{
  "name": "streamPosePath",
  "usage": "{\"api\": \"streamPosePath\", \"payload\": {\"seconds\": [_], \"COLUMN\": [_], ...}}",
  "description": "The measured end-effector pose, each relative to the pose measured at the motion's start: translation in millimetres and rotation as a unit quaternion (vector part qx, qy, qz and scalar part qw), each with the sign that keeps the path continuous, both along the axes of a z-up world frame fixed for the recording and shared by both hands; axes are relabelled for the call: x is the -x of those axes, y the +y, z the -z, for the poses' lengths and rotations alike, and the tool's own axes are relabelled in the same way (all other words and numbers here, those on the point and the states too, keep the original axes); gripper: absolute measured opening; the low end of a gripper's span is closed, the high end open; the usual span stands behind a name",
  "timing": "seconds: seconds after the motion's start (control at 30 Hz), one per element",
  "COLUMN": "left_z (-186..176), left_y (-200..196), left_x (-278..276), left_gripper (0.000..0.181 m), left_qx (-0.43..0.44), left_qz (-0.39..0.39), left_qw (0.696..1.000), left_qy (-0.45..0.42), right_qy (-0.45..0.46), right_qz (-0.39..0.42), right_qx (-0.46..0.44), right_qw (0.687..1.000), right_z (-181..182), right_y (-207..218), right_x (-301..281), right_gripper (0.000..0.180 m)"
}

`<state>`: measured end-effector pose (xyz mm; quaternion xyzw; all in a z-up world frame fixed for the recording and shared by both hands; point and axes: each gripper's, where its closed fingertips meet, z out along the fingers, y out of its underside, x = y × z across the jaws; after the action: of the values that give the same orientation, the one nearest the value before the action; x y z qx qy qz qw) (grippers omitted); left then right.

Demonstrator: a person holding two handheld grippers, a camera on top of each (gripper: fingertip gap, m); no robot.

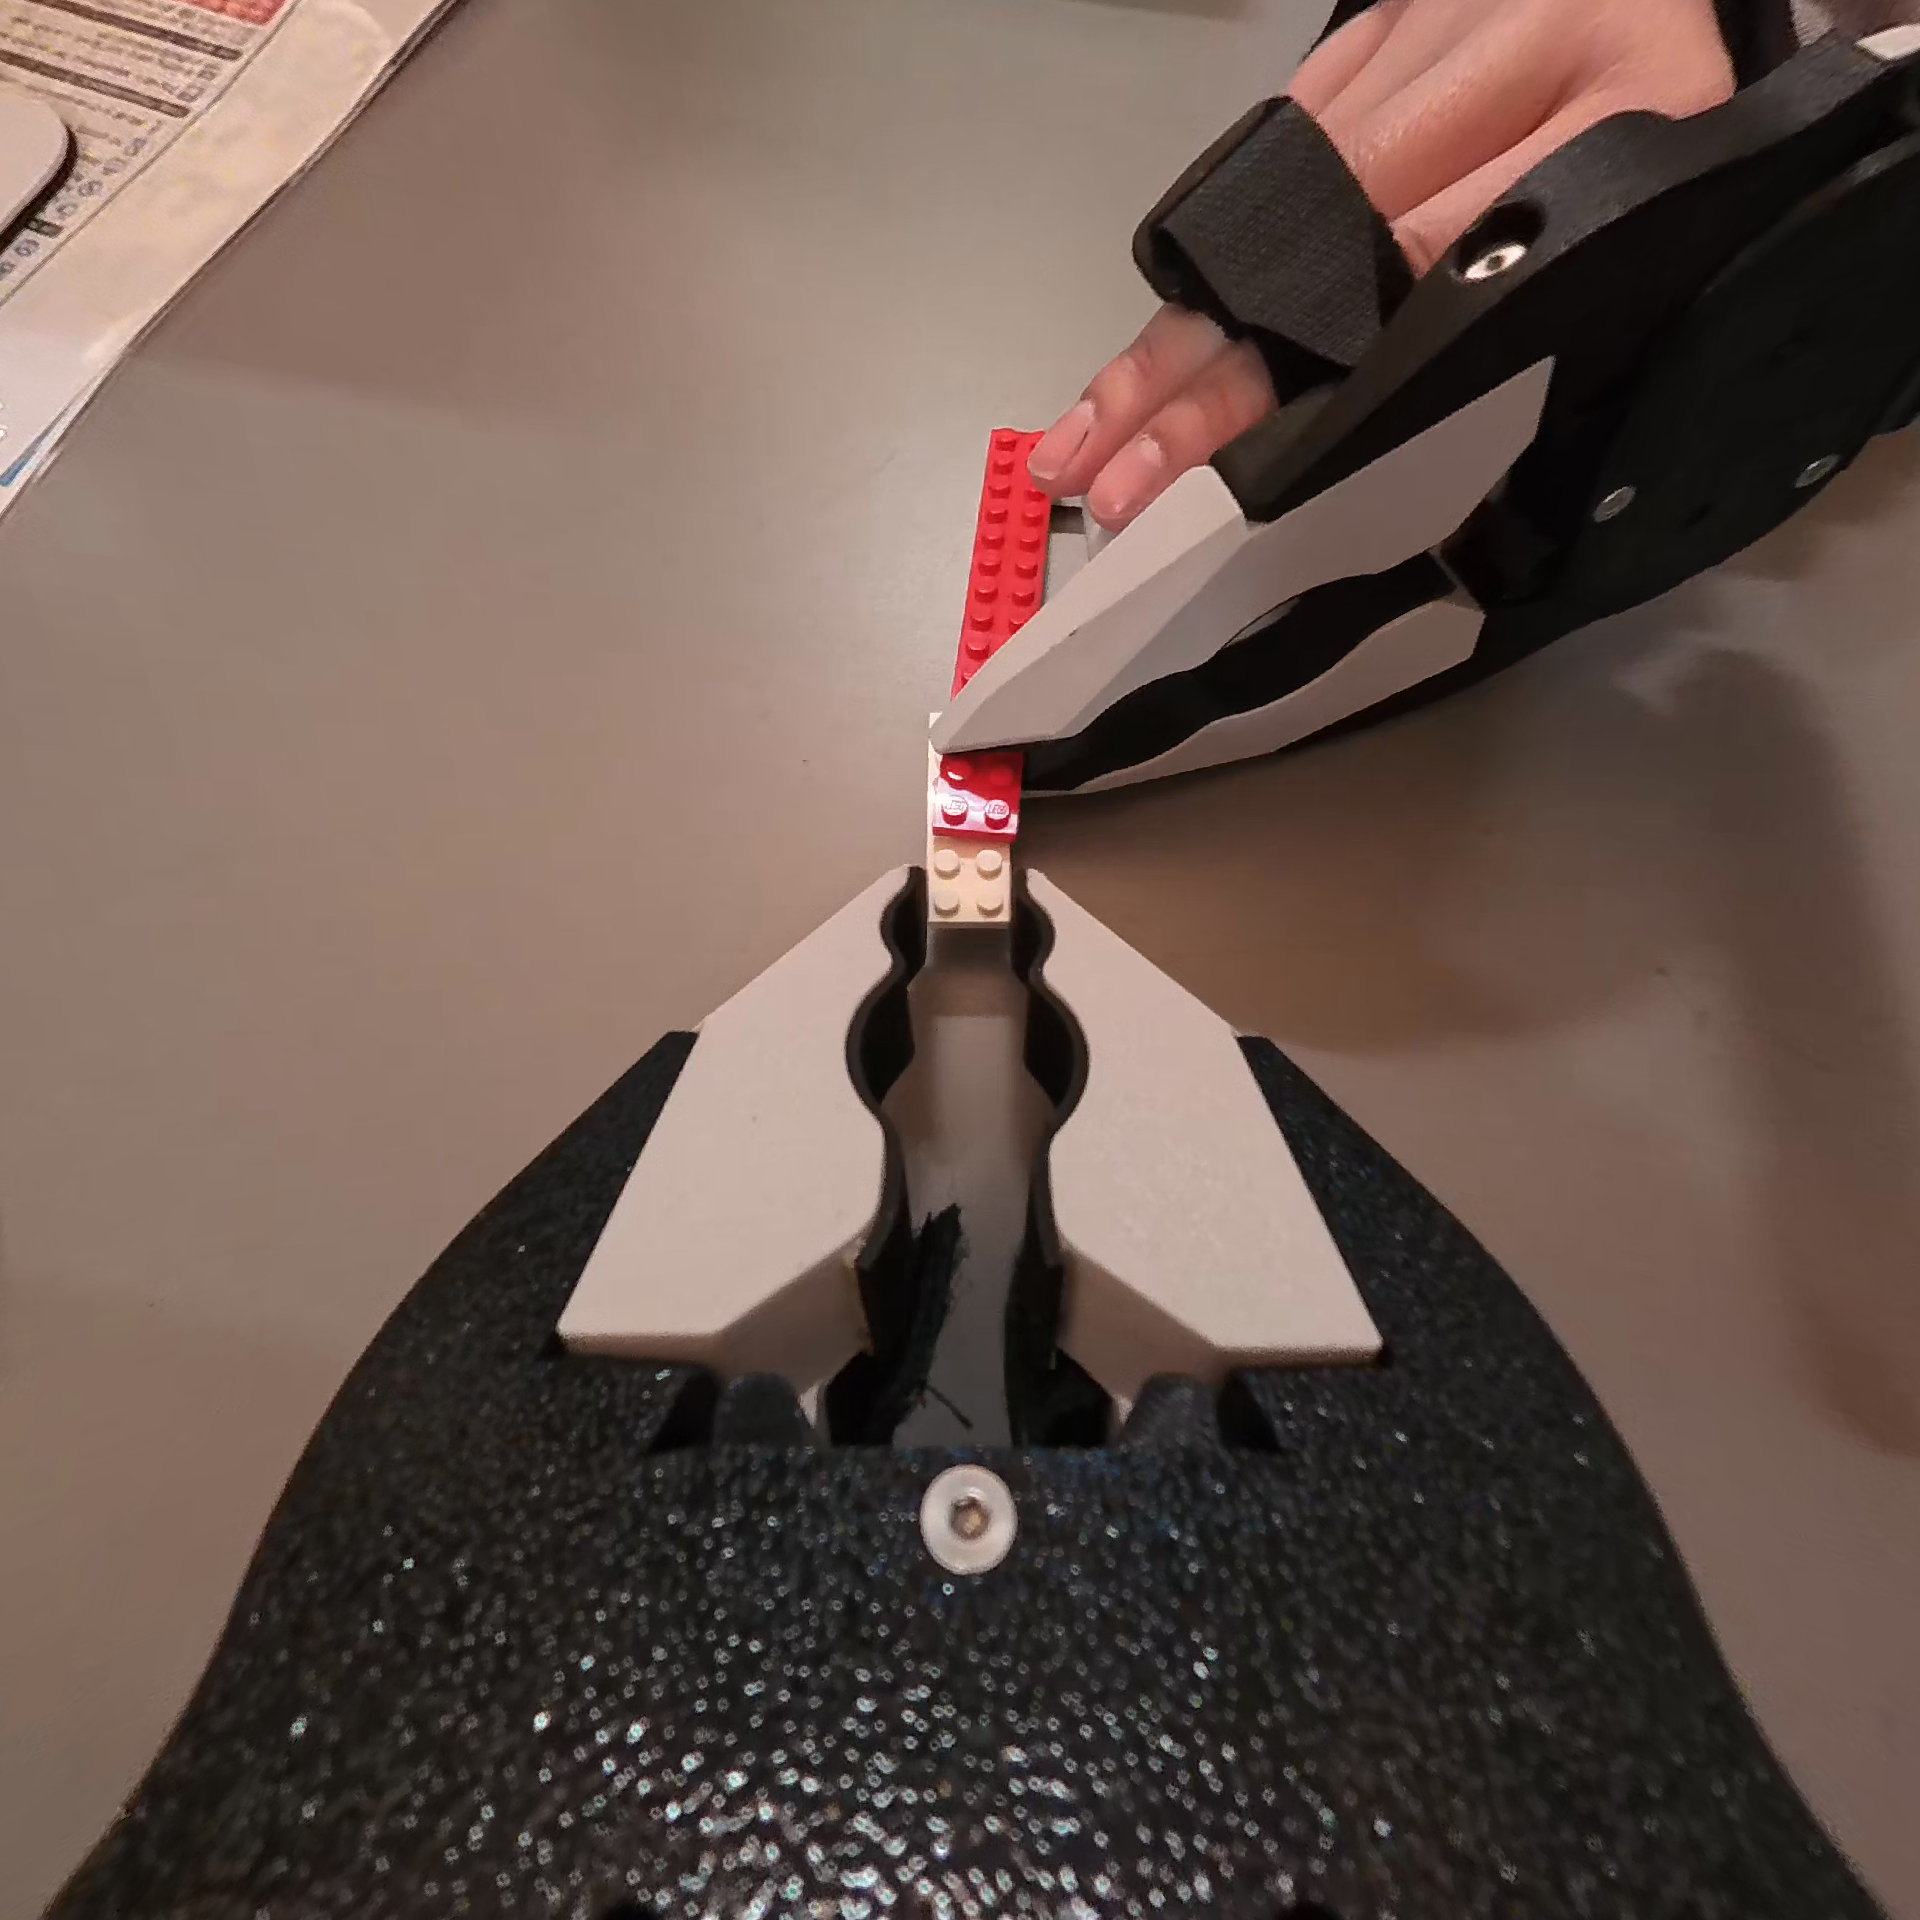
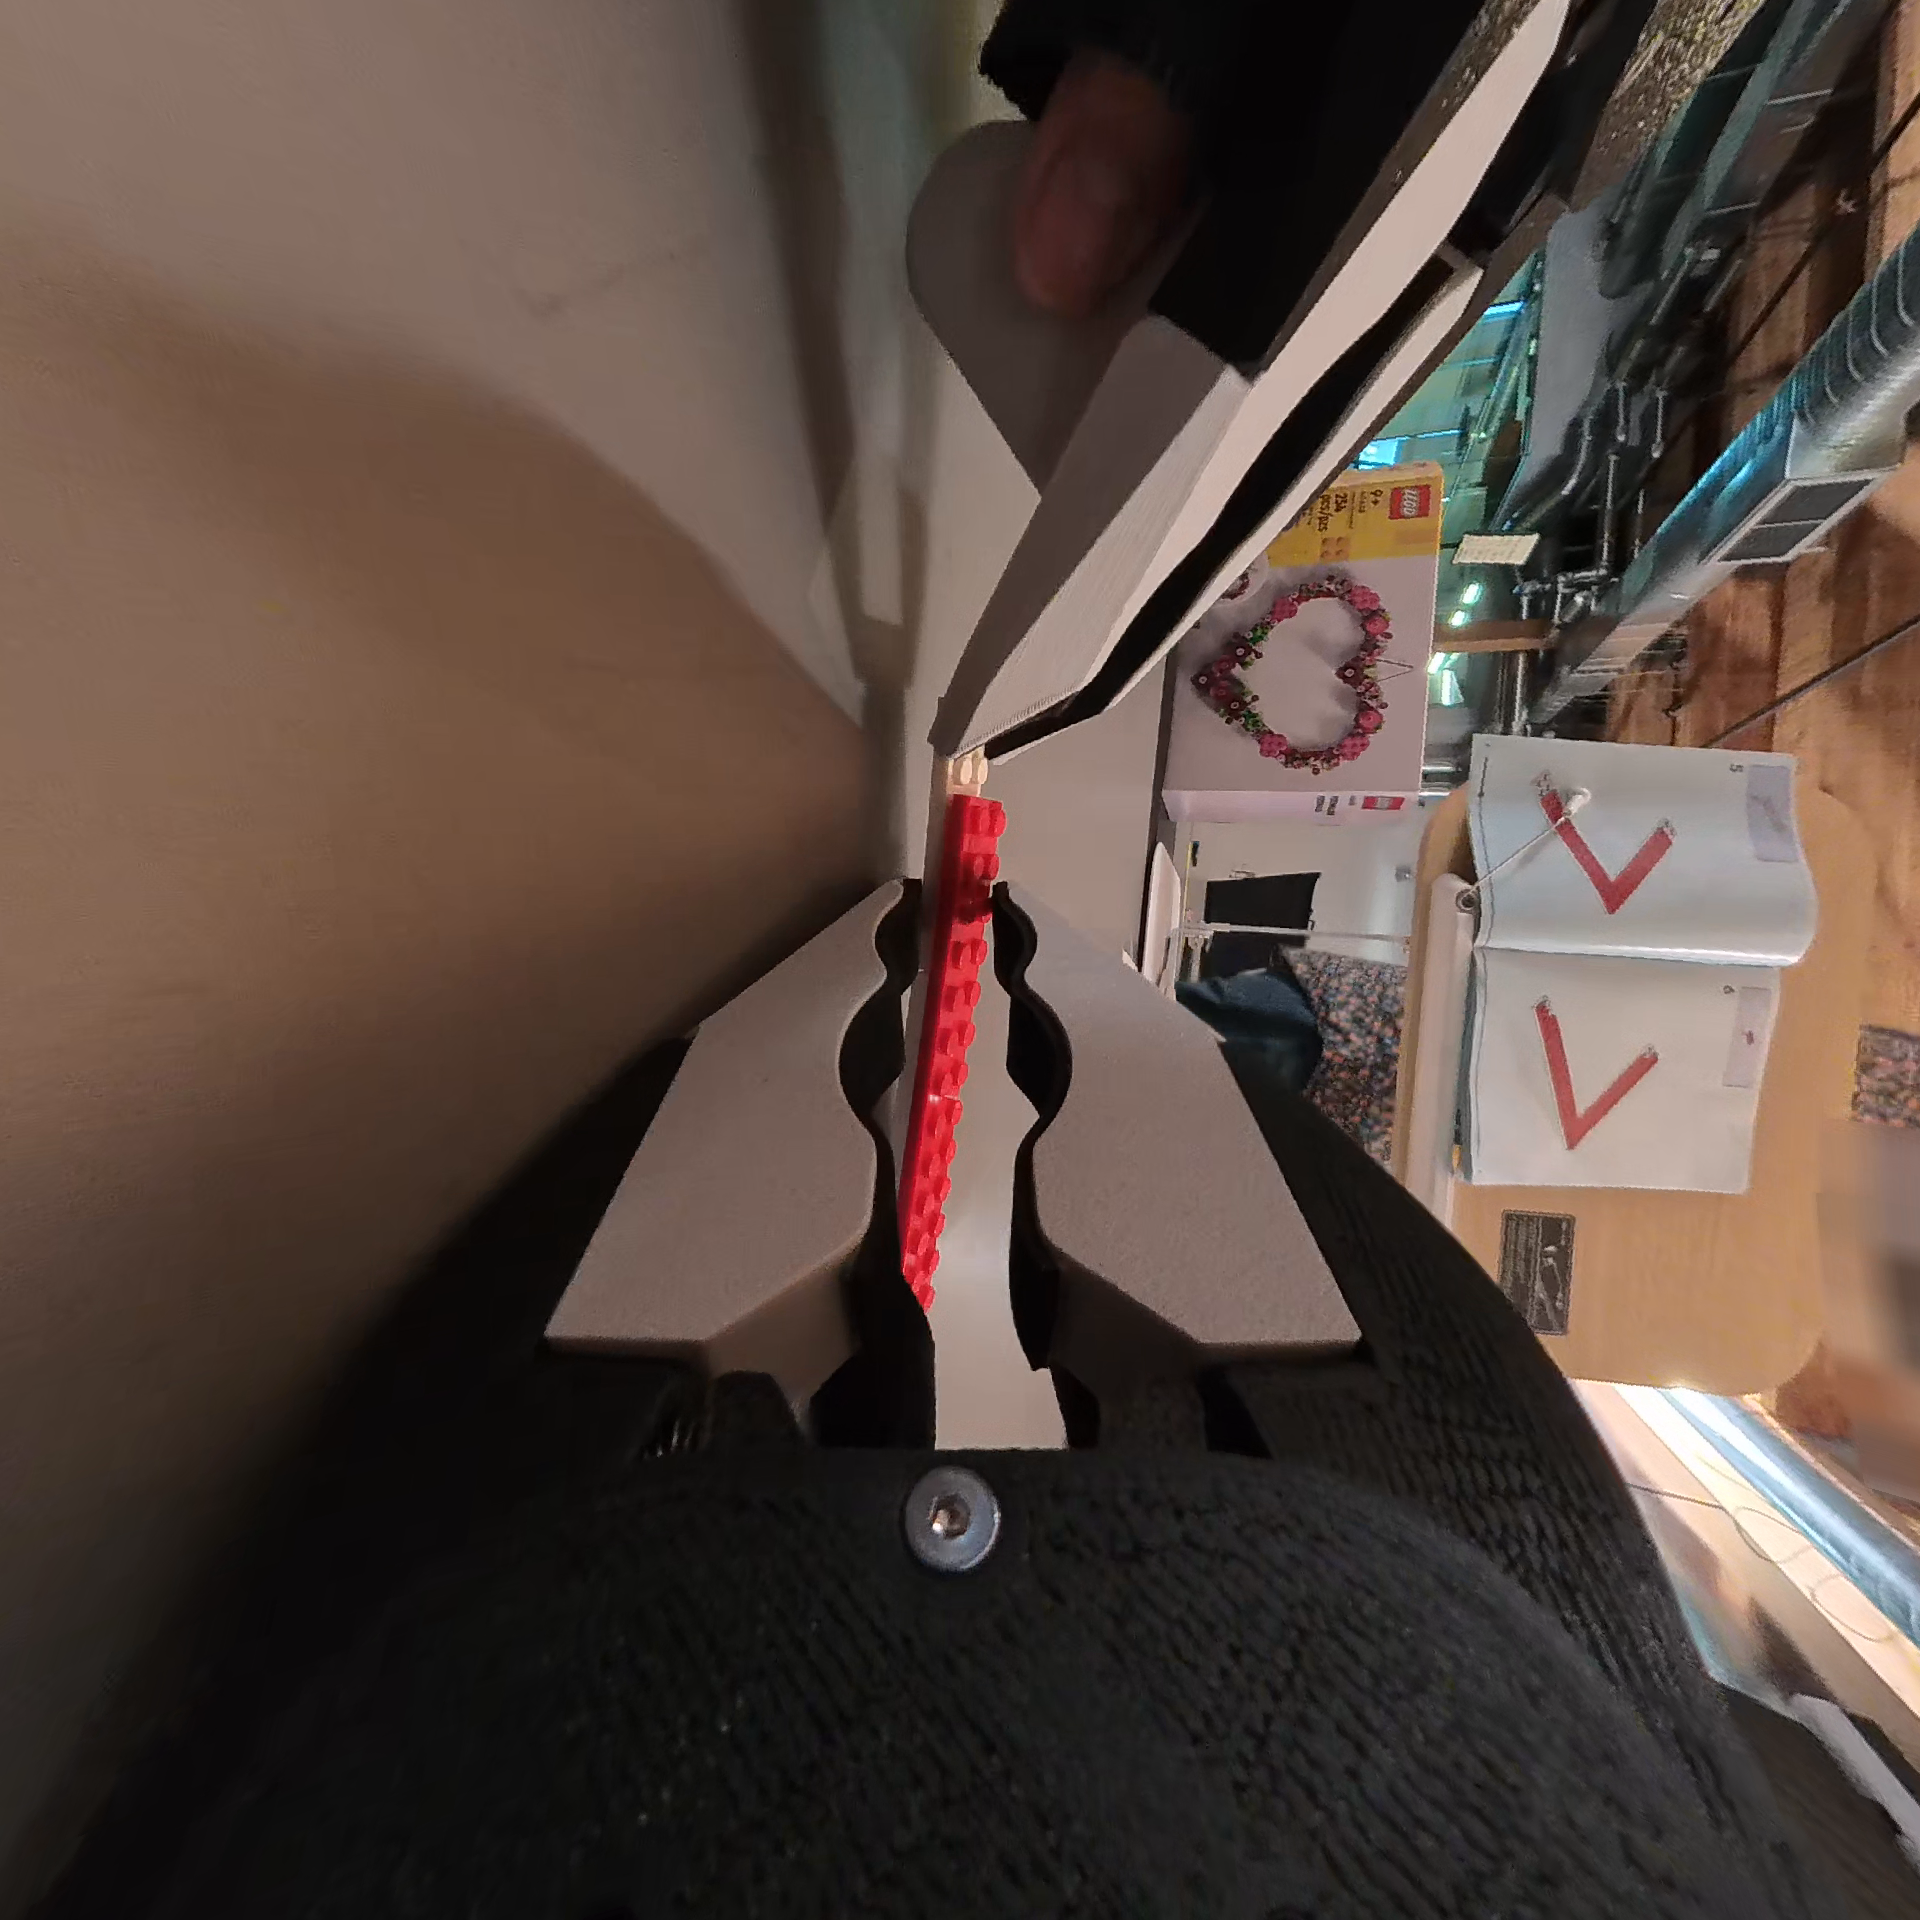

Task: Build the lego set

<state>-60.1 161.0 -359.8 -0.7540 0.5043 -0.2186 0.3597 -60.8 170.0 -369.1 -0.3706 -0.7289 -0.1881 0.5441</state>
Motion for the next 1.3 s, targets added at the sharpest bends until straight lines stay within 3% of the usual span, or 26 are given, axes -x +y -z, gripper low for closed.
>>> {"api": "streamPosePath", "payload": {"seconds": [0.73, 0.87, 1.0, 1.03, 1.2, 1.3], "left_z": [-4, -10, -6, -7, -5, 1], "left_y": [-7, -14, -3, -2, -4, 8], "left_x": [-4, -13, -7, -6, -9, -4], "left_gripper": [0.014, 0.001, 0.000, 0.001, 0.049, 0.037], "left_qx": [0.004, 0.009, -0.049, -0.063, -0.132, -0.212], "left_qz": [0.024, 0.040, 0.017, 0.018, 0.058, 0.054], "left_qw": [1.000, 0.998, 0.999, 0.998, 0.988, 0.970], "left_qy": [-0.012, -0.040, 0.013, 0.018, 0.051, 0.107], "right_qy": [-0.022, -0.017, -0.015, -0.013, -0.003, 0.010], "right_qz": [-0.004, 0.007, 0.015, 0.015, 0.017, 0.015], "right_qx": [-0.027, -0.017, -0.008, -0.002, 0.021, 0.038], "right_qw": [0.999, 1.000, 1.000, 1.000, 1.000, 0.999], "right_z": [-2, -1, -1, -1, -5, -11], "right_y": [-3, -3, -2, -2, 0, 0], "right_x": [-1, -1, -2, -2, -5, -6], "right_gripper": [0.012, 0.009, 0.008, 0.009, 0.009, 0.009]}}
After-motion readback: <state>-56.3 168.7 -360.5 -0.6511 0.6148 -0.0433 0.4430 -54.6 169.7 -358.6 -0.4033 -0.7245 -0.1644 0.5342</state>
